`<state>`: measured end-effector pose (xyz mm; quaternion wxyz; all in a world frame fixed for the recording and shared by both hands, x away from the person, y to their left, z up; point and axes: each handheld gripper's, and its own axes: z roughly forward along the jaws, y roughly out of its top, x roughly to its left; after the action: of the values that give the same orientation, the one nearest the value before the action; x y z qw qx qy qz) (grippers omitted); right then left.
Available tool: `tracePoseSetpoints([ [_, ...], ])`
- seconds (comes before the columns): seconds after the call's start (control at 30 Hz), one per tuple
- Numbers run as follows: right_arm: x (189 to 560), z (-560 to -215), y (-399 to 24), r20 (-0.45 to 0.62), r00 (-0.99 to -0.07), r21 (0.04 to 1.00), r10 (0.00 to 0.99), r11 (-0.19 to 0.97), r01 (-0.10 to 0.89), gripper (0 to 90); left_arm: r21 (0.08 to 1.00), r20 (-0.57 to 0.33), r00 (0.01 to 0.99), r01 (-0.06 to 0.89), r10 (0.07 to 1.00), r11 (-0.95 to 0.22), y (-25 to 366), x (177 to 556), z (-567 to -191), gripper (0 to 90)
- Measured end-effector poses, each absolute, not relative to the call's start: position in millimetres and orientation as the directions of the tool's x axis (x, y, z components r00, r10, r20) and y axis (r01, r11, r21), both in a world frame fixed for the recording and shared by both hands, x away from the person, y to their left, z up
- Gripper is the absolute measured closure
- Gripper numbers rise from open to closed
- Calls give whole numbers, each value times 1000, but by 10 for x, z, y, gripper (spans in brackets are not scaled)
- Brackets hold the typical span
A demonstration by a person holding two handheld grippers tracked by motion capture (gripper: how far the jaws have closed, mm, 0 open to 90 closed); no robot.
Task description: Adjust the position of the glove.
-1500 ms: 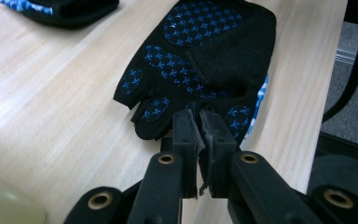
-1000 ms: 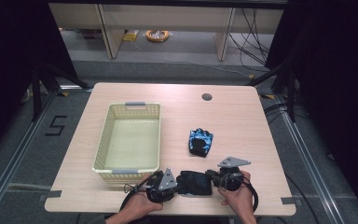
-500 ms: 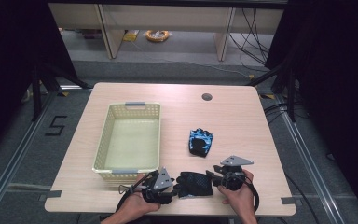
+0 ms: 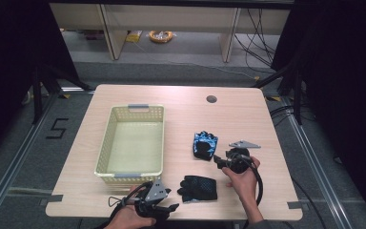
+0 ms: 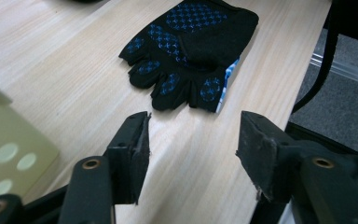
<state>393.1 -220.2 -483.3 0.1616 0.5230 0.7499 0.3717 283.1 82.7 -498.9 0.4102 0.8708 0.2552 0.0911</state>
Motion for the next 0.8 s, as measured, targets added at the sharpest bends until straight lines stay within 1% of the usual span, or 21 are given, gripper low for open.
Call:
tracePoseSetpoints([
  [0.03, 3978, -4839, -2189, 144, -409, 724, 901, 185, 664, 427, 759, -53, 853, 373, 520, -534, 847, 2825, -4987, 425],
  [0.17, 4098, -4848, -2131, 138, -388, 723, 911, 176, 669, 425, 755, -69, 840, 396, 538, -522, 901, 2795, -4997, 398],
  [0.2, 4136, -4858, -2115, 149, -379, 721, 913, 162, 674, 425, 755, -64, 846, 388, 529, -529, 924, 2793, -4997, 398],
  [0.23, 4202, -4867, -2082, 153, -368, 705, 917, 159, 691, 423, 753, -72, 840, 399, 538, -523, 938, 2784, -5007, 395],
  [0.37, 4297, -4873, -2046, 138, -364, 704, 921, 167, 690, 420, 752, -85, 835, 412, 544, -514, 987, 2748, -5008, 391],
  [0.4, 4353, -4888, -1993, 161, -337, 704, 928, 131, 698, 419, 750, -67, 840, 398, 538, -529, 1015, 2741, -5009, 388],
  [0.47, 4402, -4928, -1972, 146, -324, 702, 935, 133, 700, 416, 744, -69, 836, 407, 545, -530, 1027, 2740, -5027, 386],
  [0.5, 4426, -4952, -1964, 160, -313, 692, 936, 120, 712, 416, 744, -74, 836, 409, 544, -528, 1034, 2733, -5025, 386],
  [0.53, 4436, -4962, -1933, 187, -277, 674, 942, 82, 734, 416, 744, -71, 832, 412, 549, -527, 1035, 2733, -5031, 386],
  [0.57, 4461, -4985, -1961, 157, -315, 687, 936, 125, 716, 419, 744, -71, 832, 412, 549, -527, 1035, 2733, -5031, 385],
  [0.6, 4467, -4990, -1934, 156, -291, 676, 944, 112, 728, 420, 746, -67, 843, 398, 534, -534, 1039, 2735, -5024, 385],
  [0.63, 4467, -4990, -1934, 156, -291, 676, 944, 112, 728, 420, 749, -59, 843, 391, 534, -535, 1040, 2740, -5023, 385],
  [0.7, 4481, -5006, -1919, 158, -267, 661, 951, 99, 744, 424, 748, -84, 834, 414, 545, -518, 1036, 2729, -5029, 385],
  [0.77, 4518, -5052, -1939, 141, -279, 679, 950, 113, 726, 430, 746, -79, 833, 413, 547, -522, 1035, 2732, -5032, 385],
  [0.8, 4518, -5054, -1937, 141, -286, 659, 948, 126, 742, 429, 754, -91, 833, 415, 545, -509, 1011, 2730, -5041, 385],
])
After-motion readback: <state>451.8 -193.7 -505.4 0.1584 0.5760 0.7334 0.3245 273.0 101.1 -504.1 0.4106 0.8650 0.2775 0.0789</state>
